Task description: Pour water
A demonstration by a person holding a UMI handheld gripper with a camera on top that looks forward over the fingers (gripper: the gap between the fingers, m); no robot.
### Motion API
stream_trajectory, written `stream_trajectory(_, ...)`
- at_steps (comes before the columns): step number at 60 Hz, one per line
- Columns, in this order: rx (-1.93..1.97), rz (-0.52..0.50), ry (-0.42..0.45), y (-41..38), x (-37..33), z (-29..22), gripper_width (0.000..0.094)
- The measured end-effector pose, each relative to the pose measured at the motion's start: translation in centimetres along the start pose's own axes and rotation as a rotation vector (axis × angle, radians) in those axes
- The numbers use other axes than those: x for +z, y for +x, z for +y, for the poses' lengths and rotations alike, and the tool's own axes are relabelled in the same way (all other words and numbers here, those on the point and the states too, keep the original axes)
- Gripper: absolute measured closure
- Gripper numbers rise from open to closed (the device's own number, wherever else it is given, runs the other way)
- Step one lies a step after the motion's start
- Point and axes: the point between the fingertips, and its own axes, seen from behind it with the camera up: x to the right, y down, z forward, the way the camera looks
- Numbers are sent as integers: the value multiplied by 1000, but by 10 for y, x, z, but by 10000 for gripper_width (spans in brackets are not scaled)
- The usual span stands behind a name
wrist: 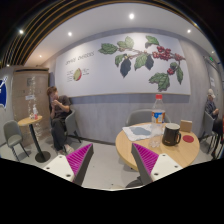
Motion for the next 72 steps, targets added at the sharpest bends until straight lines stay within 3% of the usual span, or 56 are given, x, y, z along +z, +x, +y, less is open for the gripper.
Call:
stream_trajectory(31,10,59,-13,8,13,-7,113)
stream_trajectory(55,-53,300,96,150,91,-63,119)
stream_trajectory(72,-33,350,126,219,181,-89,124)
